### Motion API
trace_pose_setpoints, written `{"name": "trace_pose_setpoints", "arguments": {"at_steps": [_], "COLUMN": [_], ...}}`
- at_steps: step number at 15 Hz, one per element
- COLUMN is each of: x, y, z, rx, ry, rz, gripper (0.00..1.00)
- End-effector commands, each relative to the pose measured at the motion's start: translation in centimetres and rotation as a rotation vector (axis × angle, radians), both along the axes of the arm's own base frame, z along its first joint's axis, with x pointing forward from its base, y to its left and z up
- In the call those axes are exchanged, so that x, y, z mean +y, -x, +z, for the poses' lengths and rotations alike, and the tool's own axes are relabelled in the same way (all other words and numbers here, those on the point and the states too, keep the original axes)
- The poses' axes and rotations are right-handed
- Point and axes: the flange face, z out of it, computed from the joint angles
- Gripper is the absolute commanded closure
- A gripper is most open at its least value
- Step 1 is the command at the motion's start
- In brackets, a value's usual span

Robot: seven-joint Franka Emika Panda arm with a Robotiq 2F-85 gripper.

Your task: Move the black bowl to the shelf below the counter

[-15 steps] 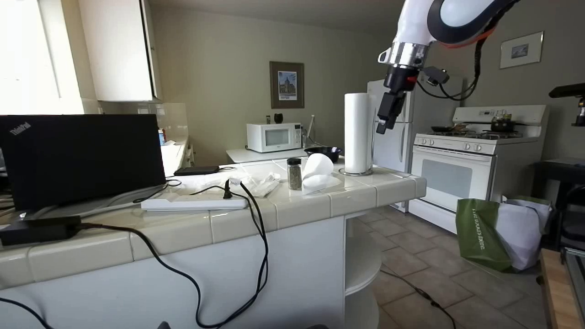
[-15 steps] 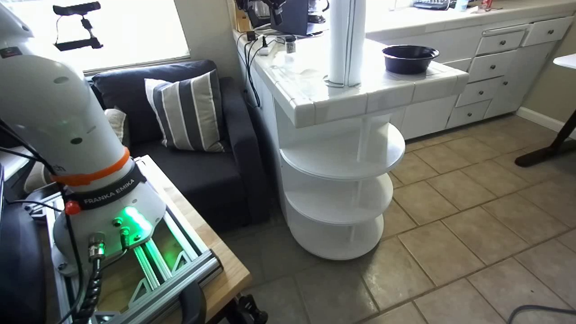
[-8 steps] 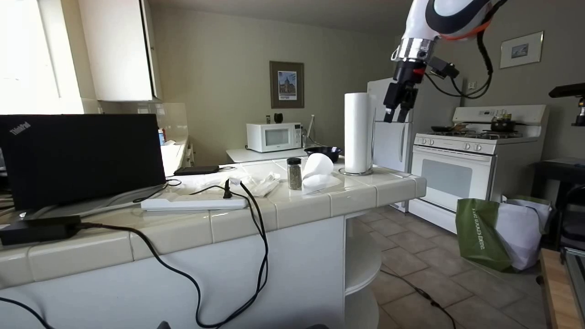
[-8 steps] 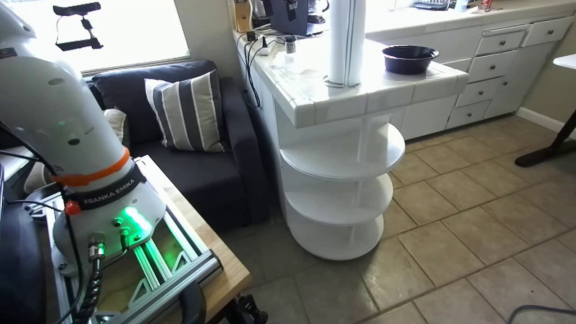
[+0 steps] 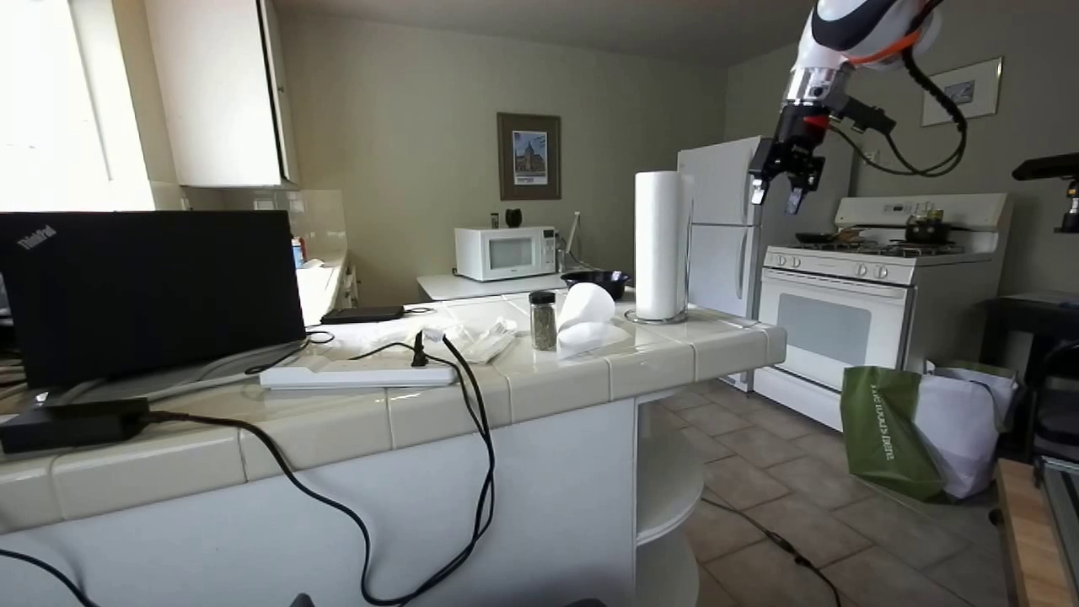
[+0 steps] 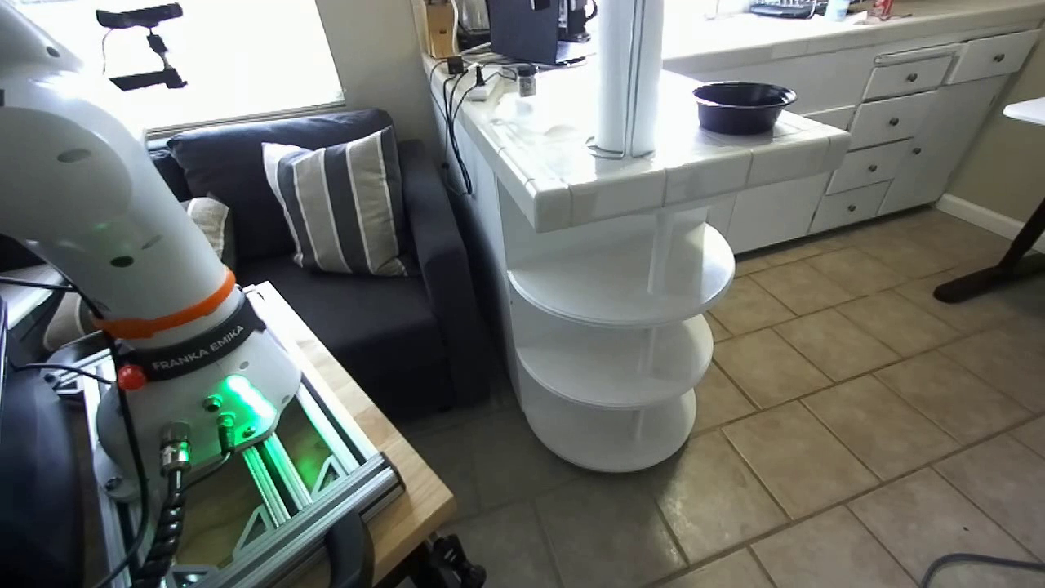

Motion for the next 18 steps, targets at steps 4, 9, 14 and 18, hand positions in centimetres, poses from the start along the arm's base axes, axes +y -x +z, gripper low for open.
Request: {"name": "trace_pose_setpoints", "arguments": {"at_steps": [4,9,14,18], "x": [-10.0,-12.8,-12.3,-12.5], "y": [0.1,-5.3,-12.9,-18.2], "z": [1.4,1.0,-1.1,-3.1], "rx": [-0.045,-0.068,-0.028,-0.023], "ry": [-0.086,-0.140,-0.170,-0.151], "rz": [-0.183,-0.208,-0.215,-0.265], "gripper": [0.00,0.00,0.00,0.00]}}
